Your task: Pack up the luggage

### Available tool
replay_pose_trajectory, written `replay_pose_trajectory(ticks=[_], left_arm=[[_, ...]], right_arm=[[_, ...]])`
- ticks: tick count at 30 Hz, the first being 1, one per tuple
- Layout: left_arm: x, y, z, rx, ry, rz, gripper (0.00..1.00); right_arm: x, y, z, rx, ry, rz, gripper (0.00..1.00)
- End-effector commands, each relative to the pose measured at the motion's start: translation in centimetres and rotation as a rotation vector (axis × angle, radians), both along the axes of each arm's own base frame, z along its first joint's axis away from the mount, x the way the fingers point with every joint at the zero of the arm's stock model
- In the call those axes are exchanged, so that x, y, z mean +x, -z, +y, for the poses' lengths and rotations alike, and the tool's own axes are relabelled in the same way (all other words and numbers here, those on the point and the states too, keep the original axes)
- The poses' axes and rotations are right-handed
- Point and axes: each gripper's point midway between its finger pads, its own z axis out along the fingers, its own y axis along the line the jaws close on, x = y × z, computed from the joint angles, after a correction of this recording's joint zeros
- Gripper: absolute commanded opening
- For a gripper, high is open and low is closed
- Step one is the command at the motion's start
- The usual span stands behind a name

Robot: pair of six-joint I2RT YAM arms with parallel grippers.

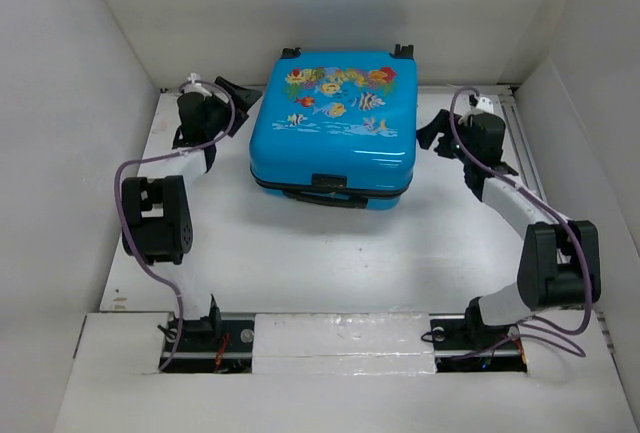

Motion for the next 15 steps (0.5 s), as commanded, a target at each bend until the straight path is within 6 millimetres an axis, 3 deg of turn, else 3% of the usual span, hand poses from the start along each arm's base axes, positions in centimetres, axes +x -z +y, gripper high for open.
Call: replay_pose_trajectory(ticks=[1, 3, 5, 7, 8, 9, 10, 11, 14, 15], left_arm=[[0.4, -6.4, -3.4, 0.082, 0.205, -0.194, 0.99], [1.0, -4.8, -5.0, 0.124, 0.248, -0.172, 0.99], [0.7, -4.8, -6.4, 0.120, 0.287, -0.188, 0.99], [-0.4, -3.1, -8.2, 0.108, 0.322, -0.176, 0.99], [-0.9, -2.3, -8.8, 0.097, 0.331, -0.159, 0.99], [-1.6, -2.6, -9.8, 0.100, 0.334, -0.173, 0.99], [-2.8, -0.8, -10.4, 0.088, 0.348, -0.134, 0.98], [-3.3, -0.5, -10.8, 0.090, 0.345, -0.149, 0.98], [-5.7, 1.8, -12.4, 0.087, 0.361, -0.101, 0.97], [-6.4, 2.3, -12.9, 0.089, 0.366, -0.095, 0.97]], right_arm=[[-0.6, -2.4, 2.9, 0.099, -0.125, -0.094, 0.82], [0.1, -2.7, 2.8, 0.110, -0.125, -0.115, 0.82], [1.2, -1.7, 2.6, 0.128, -0.099, -0.084, 0.84], [3.2, -1.9, 1.2, 0.145, -0.049, -0.082, 0.82], [4.2, 0.3, 1.0, 0.176, -0.036, -0.023, 0.80], [4.8, 1.1, 1.3, 0.190, -0.047, -0.003, 0.76], [6.0, 0.4, 1.2, 0.196, -0.059, -0.009, 0.73], [6.6, 2.9, 1.2, 0.196, -0.052, 0.061, 0.65], [7.7, 2.8, 4.3, 0.172, -0.118, 0.056, 0.59], [7.9, 3.8, 5.0, 0.138, -0.143, 0.070, 0.59]])
